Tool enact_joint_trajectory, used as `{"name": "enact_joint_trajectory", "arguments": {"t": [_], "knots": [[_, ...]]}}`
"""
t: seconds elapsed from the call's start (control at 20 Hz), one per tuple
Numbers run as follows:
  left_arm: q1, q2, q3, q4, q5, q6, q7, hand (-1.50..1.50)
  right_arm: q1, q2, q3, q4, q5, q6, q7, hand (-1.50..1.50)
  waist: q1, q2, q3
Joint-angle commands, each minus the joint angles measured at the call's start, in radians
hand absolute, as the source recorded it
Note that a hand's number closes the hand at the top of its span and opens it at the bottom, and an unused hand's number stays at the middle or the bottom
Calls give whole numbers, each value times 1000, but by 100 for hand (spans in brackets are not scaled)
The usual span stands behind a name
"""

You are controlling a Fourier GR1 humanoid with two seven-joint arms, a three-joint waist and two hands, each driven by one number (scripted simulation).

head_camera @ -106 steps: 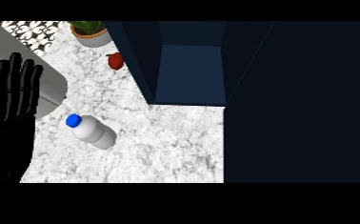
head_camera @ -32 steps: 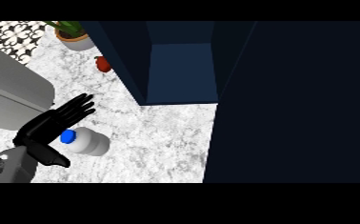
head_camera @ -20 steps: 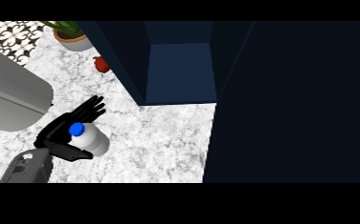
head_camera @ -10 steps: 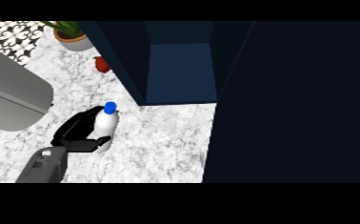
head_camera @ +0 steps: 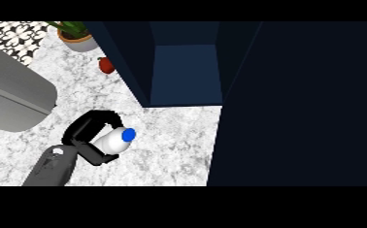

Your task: Pick up the bottled water, place it into the cabinet and close the cabinet

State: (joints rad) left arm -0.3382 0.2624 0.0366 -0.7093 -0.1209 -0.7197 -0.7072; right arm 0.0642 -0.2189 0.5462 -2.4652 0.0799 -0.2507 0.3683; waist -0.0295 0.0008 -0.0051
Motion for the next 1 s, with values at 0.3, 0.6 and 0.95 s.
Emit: {"name": "enact_joint_trajectory", "arguments": {"t": [0.3, 0.6, 0.95], "knots": [[64, -198, 79, -79, 13, 519, -143, 150, 36, -24, -8, -51, 38, -29, 14, -150, 22, -6, 3], [60, -260, -39, -158, 184, 705, -77, 150, 66, -39, 19, -98, 44, -29, 18, -150, 18, -5, 5], [66, -262, -230, -405, 375, 826, 134, 150, 29, -42, 9, -58, 33, -27, 18, -150, 27, -5, 5]]}}
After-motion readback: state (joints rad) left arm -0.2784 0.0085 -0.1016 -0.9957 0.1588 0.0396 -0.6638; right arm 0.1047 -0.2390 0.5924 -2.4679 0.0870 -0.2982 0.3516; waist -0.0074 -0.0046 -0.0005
